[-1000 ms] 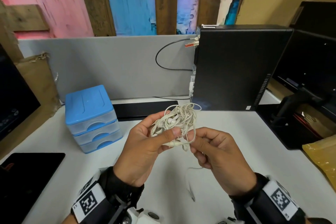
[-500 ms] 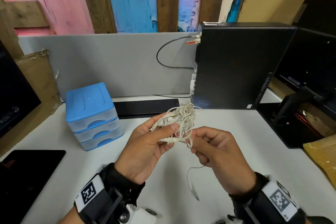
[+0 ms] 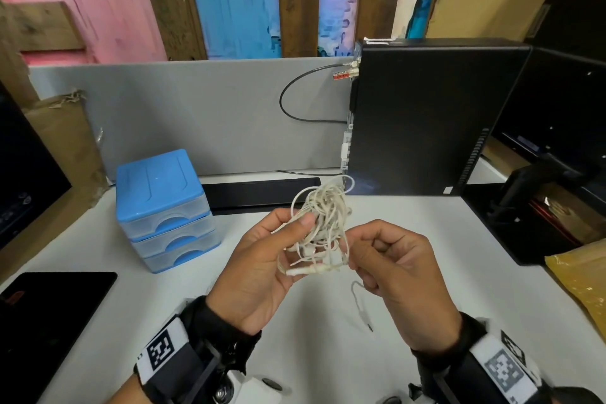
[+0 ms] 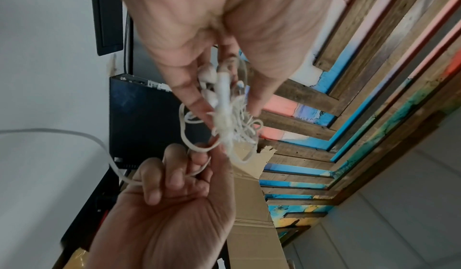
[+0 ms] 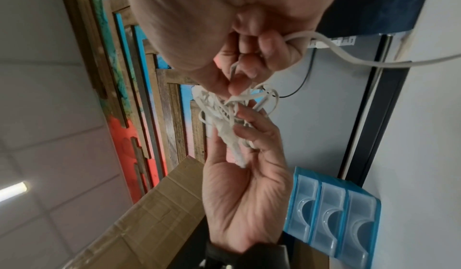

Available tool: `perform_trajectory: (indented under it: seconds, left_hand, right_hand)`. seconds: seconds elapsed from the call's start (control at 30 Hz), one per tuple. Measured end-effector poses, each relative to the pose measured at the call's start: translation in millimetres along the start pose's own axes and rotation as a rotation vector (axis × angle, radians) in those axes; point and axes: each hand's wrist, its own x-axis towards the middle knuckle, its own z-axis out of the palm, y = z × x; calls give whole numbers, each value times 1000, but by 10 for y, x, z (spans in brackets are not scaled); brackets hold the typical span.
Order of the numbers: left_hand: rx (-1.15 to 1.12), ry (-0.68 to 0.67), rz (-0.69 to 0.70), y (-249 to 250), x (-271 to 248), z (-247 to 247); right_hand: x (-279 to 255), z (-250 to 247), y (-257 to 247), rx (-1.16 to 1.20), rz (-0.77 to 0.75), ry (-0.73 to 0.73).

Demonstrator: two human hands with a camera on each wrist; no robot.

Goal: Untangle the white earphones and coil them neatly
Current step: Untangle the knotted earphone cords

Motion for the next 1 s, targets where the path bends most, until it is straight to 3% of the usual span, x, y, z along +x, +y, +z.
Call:
perform_trajectory:
  seconds: [0.2, 0.33, 0.47, 0.67, 0.83, 1.0]
  left_hand:
    - [10, 62, 30, -54, 10, -9]
    - [234, 97, 60, -84, -21, 19]
    - [226, 24, 32, -29, -66, 1]
    - [366, 79, 101, -41, -99, 62]
    - [389, 166, 189, -33, -81, 80]
    - [404, 155, 298, -36, -86, 102]
  right_hand:
    - [-17, 3, 27, -63, -60, -49]
    - [-18, 18, 36, -90, -131, 10]
    - [-31, 26, 53, -238, -241, 66]
    - [-119, 83, 46, -425, -420, -21]
    - [-105, 82, 56, -345, -369, 15]
    - [-103, 79, 12, -281, -320, 49]
